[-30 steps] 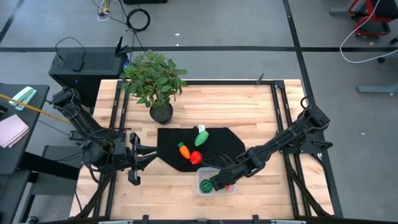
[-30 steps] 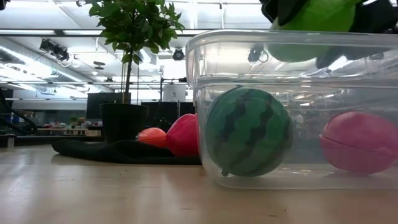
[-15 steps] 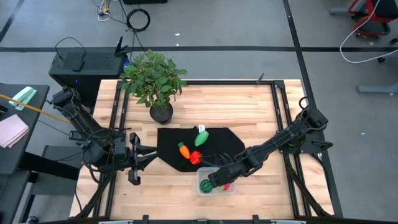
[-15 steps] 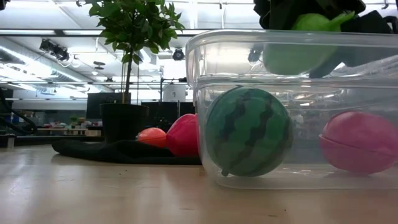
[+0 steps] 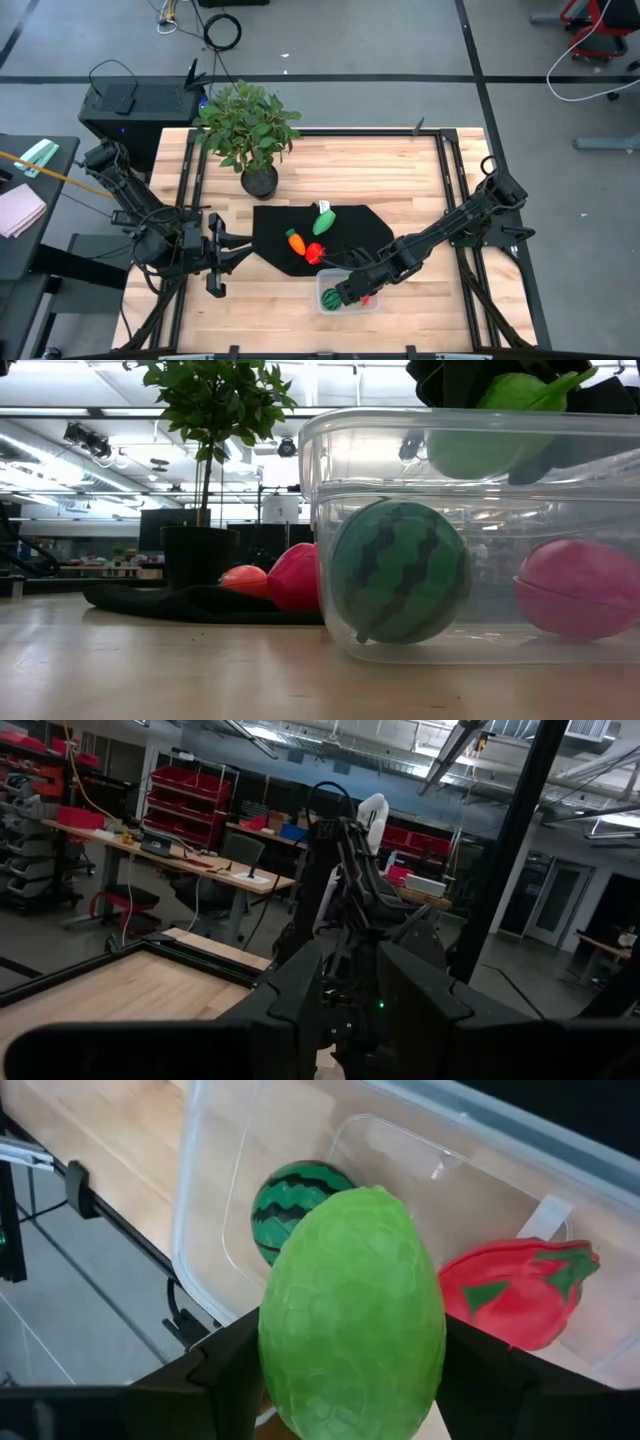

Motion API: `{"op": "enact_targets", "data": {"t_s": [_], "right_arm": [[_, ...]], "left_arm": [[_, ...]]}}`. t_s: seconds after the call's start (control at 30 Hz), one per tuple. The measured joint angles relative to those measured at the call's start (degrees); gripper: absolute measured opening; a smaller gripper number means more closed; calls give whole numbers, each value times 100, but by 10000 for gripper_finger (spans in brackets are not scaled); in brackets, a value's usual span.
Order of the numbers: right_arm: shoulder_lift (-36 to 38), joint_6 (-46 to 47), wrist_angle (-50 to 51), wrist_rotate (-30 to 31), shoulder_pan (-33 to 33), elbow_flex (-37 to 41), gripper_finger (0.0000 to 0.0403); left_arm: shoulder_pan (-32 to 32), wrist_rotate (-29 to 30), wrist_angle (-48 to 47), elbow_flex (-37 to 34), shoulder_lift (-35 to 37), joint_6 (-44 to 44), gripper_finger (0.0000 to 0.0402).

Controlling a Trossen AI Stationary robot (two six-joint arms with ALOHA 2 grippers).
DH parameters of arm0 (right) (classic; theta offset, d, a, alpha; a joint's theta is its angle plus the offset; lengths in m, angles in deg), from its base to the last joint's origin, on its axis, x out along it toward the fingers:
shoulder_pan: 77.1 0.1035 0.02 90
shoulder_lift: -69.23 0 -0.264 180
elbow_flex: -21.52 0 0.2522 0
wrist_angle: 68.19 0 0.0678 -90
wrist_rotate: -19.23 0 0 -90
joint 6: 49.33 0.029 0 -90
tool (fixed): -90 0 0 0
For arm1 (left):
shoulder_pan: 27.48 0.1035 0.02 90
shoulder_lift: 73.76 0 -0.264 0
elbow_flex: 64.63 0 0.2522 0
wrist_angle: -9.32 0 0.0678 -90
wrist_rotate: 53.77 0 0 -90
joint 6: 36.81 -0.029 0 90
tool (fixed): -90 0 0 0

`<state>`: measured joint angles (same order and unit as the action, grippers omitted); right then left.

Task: Pick and placing Produce into tupperware
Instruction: Put the melon into the transparent bin, then put the carrot into the transparent bin

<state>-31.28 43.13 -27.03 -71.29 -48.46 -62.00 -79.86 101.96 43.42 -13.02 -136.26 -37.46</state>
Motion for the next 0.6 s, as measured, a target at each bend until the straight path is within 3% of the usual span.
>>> {"op": "enact_targets", "data": {"t_s": [0.27, 0.6], "right_arm": [[0, -94, -88, -82, -2, 0, 262], [148, -328, -287, -96, 2, -76, 247]], "left_arm": [[1, 0, 0, 0, 0, -2, 107], [1, -1, -16, 0, 0, -4, 107]]}}
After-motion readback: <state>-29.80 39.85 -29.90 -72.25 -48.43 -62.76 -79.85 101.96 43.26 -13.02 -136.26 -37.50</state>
